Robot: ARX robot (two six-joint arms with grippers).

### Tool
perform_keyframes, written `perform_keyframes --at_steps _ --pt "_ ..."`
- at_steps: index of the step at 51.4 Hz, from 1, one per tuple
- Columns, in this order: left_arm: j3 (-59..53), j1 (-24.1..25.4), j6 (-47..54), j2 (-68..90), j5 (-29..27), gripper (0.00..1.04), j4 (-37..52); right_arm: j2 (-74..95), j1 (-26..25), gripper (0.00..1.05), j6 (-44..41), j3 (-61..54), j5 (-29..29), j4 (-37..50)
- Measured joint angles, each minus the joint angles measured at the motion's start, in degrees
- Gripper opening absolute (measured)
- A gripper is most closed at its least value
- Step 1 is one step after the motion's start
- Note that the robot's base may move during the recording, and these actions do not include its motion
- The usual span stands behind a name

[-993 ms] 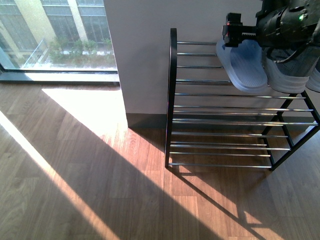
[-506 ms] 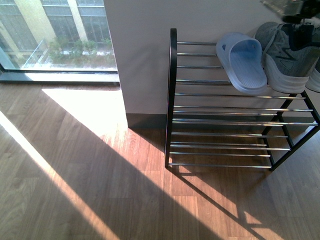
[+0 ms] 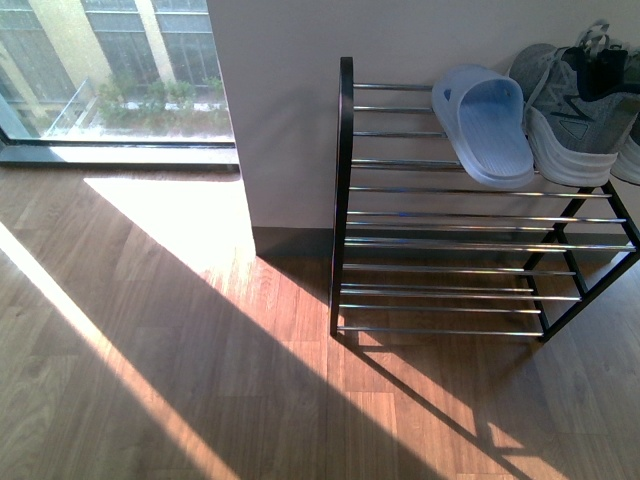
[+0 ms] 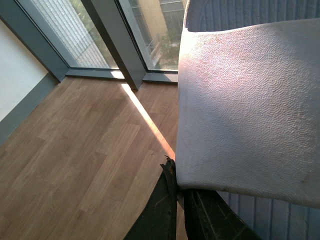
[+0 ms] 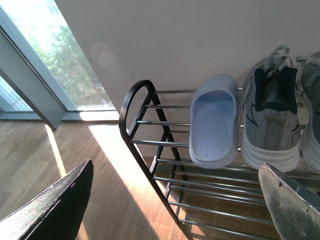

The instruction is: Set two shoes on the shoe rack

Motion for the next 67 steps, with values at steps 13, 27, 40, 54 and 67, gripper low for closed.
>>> perform_keyframes --at_steps 13,27,40,54,67 --pt "0.0 0.0 0.0 0.0 0.0 0.02 0.0 -2.1 5.0 0.72 -6.9 -4.2 22.2 8.6" --pt "0.0 0.0 0.0 0.0 0.0 0.02 0.0 -17.0 5.4 0.26 -9.7 -9.6 25.0 -0.2" --pt "0.0 0.0 0.0 0.0 0.0 0.02 0.0 -30.1 5.4 0.01 -10.2 -13.2 25.1 -9.6" --pt "0.0 0.0 0.0 0.0 0.0 0.02 0.0 -40.3 5.4 0.01 -10.2 -14.4 25.1 -18.1" --pt "0.0 0.0 0.0 0.0 0.0 0.02 0.0 -48.8 5.4 0.01 -10.2 -14.5 25.1 -25.8"
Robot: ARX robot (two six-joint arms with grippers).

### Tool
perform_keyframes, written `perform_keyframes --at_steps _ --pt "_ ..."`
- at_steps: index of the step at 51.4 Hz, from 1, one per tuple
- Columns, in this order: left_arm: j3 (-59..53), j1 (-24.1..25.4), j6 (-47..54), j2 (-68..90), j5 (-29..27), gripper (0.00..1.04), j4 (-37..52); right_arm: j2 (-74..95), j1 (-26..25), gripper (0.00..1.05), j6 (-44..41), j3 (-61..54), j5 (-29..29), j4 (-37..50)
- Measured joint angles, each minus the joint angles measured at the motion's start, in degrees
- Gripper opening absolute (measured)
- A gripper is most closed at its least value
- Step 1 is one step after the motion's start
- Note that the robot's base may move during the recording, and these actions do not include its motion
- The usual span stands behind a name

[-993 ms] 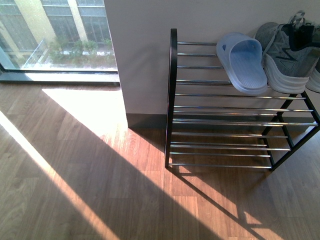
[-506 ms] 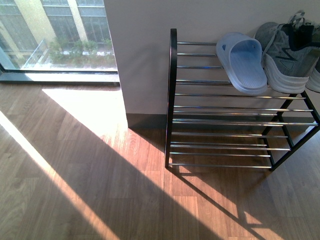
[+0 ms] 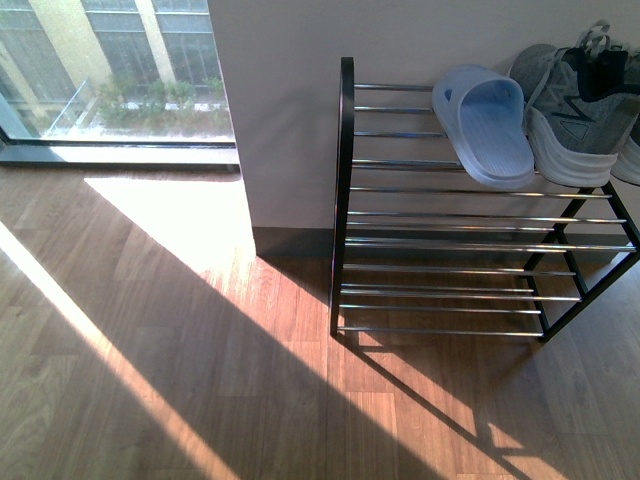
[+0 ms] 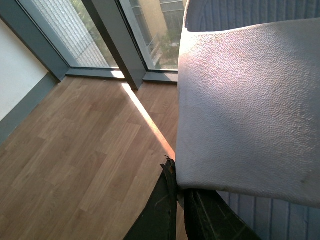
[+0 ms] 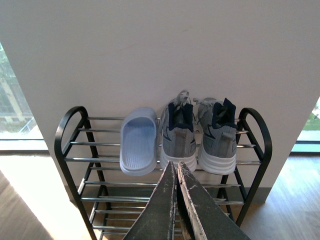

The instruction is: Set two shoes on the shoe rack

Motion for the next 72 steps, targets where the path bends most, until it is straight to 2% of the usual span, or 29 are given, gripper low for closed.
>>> perform_keyframes --at_steps 22,51,58,72 --pt "0.0 0.0 0.0 0.0 0.0 0.02 0.0 -14.7 0.0 0.01 0.0 -0.1 0.0 -13.9" --pt "0.0 0.0 0.0 0.0 0.0 0.02 0.0 -24.0 0.0 0.01 0.0 0.0 0.0 -23.2" --pt "0.0 0.0 0.0 0.0 0.0 0.02 0.0 -31.6 0.1 0.01 0.0 0.0 0.1 -32.4" --pt "0.0 0.0 0.0 0.0 0.0 0.02 0.0 -33.5 0.1 0.01 0.0 0.0 0.0 -33.0"
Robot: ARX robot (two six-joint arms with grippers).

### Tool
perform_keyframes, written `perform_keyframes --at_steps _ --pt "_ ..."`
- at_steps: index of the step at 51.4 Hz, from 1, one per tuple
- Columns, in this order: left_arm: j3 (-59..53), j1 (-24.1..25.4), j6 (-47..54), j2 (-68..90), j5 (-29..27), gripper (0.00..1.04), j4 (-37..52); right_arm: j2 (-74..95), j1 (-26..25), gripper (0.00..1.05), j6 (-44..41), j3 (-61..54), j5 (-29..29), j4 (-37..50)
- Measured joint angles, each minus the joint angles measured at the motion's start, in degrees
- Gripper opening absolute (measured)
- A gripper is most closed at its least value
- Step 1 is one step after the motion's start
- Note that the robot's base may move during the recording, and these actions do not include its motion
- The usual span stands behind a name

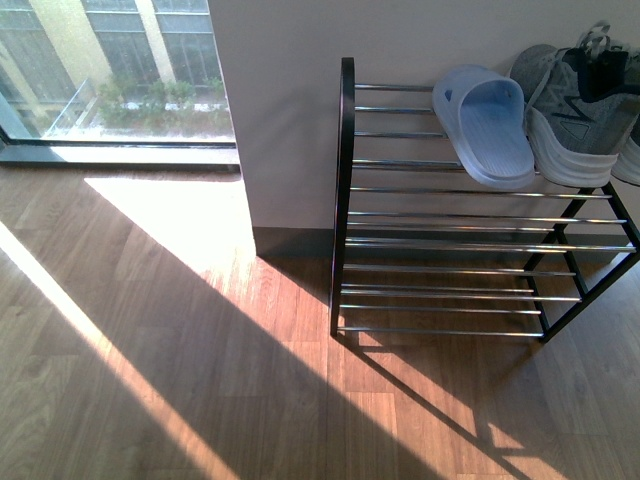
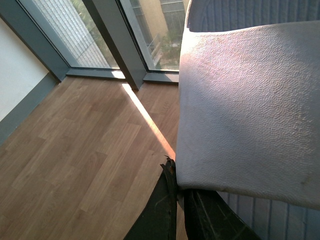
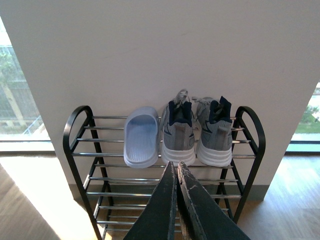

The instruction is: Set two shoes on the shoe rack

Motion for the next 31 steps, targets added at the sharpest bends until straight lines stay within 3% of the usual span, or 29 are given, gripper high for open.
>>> perform_keyframes --at_steps 9,13,31 --pt "0.0 0.0 0.0 0.0 0.0 0.02 0.0 0.0 0.0 0.02 0.0 0.0 0.0 0.0" --pt "0.0 0.0 0.0 0.0 0.0 0.02 0.0 0.0 0.0 0.11 0.0 0.0 0.0 0.0" --pt "0.0 0.1 0.0 0.0 -0.1 0.02 0.0 -0.1 0.0 0.85 0.0 0.0 -0.2 0.0"
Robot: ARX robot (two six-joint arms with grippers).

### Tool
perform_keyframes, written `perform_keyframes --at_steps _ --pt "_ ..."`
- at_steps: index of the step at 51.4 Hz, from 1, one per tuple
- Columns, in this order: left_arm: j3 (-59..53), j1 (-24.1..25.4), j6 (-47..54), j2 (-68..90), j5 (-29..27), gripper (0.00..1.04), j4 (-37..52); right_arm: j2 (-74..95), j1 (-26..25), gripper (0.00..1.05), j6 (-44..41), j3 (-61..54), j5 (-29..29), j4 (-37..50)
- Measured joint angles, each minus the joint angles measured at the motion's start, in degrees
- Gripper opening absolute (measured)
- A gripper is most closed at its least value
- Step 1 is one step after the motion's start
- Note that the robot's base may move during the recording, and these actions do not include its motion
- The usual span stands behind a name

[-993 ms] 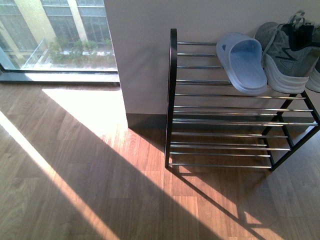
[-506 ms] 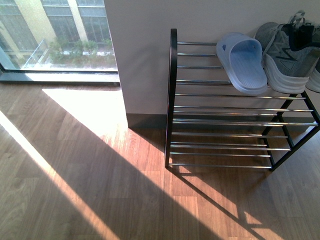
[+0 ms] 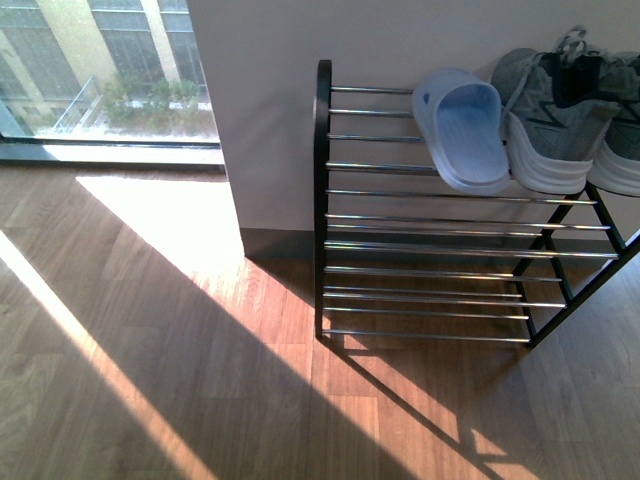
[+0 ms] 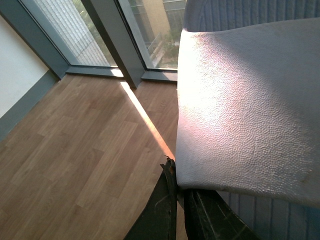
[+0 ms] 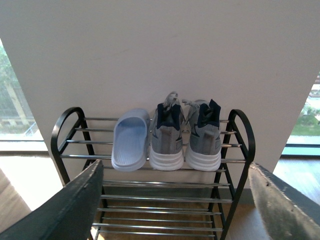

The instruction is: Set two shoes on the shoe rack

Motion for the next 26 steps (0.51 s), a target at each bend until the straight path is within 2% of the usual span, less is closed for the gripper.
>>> perform_keyframes --at_steps 2,4,26 --pt "0.0 0.0 0.0 0.0 0.1 0.02 0.0 0.0 0.0 0.94 0.0 0.0 0.0 0.0" --pt "0.0 0.0 0.0 0.0 0.1 0.02 0.0 0.0 0.0 0.97 0.0 0.0 0.0 0.0" --pt "0.0 -0.2 0.0 0.0 0.2 0.02 0.0 -0.1 0.0 0.96 0.0 0.0 0.4 0.0"
